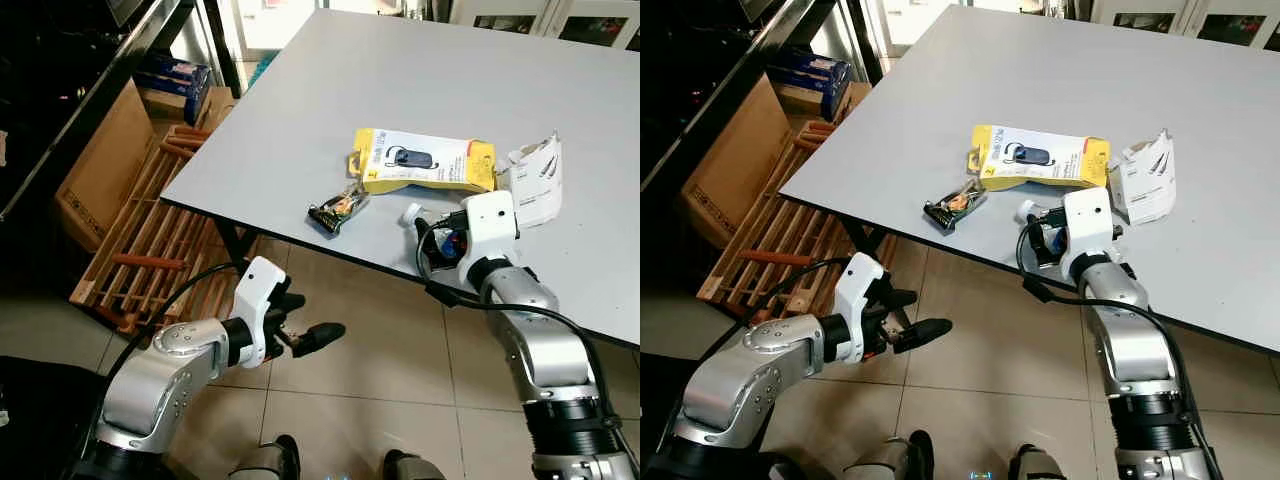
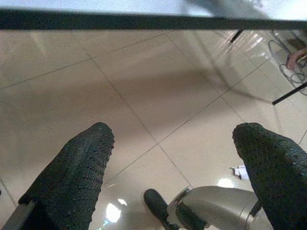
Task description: Picking trash to rubbish bin
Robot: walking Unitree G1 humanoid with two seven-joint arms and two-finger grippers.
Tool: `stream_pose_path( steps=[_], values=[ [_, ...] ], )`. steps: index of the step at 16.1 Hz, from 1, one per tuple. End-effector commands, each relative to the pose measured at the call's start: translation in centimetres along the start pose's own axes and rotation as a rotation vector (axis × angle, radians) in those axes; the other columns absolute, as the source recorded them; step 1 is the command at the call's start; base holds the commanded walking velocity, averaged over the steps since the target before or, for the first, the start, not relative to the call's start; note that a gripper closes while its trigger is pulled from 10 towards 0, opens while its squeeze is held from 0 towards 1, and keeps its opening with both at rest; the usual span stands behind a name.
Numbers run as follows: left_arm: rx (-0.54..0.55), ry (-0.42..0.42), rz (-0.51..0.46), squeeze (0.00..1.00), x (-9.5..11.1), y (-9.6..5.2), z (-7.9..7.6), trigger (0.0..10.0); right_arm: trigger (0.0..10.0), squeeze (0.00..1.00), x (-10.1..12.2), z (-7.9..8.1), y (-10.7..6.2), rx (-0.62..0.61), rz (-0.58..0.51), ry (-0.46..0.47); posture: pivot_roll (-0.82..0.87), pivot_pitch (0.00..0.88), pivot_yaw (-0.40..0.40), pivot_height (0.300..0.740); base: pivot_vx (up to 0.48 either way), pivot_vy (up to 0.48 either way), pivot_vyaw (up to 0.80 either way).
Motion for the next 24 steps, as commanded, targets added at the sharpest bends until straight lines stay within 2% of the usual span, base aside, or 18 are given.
stream_pose_path(
  steps=[1, 3, 5, 9, 12, 19, 24],
  values=[
    [-0.011, -0.002, -0.014, 0.0, 0.5, -0.3, -0.2, 10.0, 10.0, 0.0, -1.9, 0.5, 0.0, 0.045, 0.09, 0.018, 0.01, 0.21, 0.076, 0.74, 0.0, 0.0, 0.0],
    [-0.033, 0.011, -0.05, 0.0, 1.5, -0.3, -0.5, 10.0, 10.0, 0.0, -1.8, -0.2, 0.2, 0.06, 0.088, -0.003, 0.01, 0.206, 0.077, 0.74, 0.0, 0.0, 0.0],
    [-0.09, 0.005, -0.071, 0.0, 2.3, -0.3, -1.5, 10.0, 10.0, 0.0, -1.6, -1.0, 0.4, 0.068, 0.087, -0.007, 0.01, 0.2, 0.077, 0.74, 0.0, 0.0, 0.0],
    [-0.125, 0.0, -0.055, 0.0, 2.0, -0.2, -2.2, 10.0, 10.0, 0.0, -1.9, -1.4, 0.3, 0.093, 0.1, -0.009, 0.01, 0.198, 0.076, 0.74, 0.0, 0.0, 0.0],
    [-0.134, 0.001, -0.048, 0.0, 2.0, -0.2, -2.3, 10.0, 10.0, 0.0, -2.0, -1.6, 0.4, 0.132, 0.119, 0.007, 0.0, 0.197, 0.073, 0.74, 0.0, 0.0, 0.0],
    [-0.125, -0.003, -0.036, 0.0, 1.8, -0.1, -2.2, 10.0, 10.0, 0.0, -2.3, -3.3, 0.1, 0.249, 0.202, -0.038, 0.01, 0.191, 0.066, 0.74, 0.0, 0.0, 0.0],
    [-0.12, -0.01, -0.03, 0.0, 1.6, -0.2, -2.1, 10.0, 10.0, 0.0, -2.5, -3.3, -0.3, 0.312, 0.233, 0.021, 0.0, 0.194, 0.065, 0.74, 0.0, 0.0, 0.0]
  ],
)
Point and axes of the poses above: a point about 5 cm out from each wrist's last joint towards the gripper, its own y axis pointing out of the wrist towards the gripper, its own x axis along the axis of the wrist's last joint, z = x × y, the point moved 1 cm from there along y, pointing out of the wrist towards the gripper, and after that the axes turned 10 degrees about -y, right-handed, at the moved point
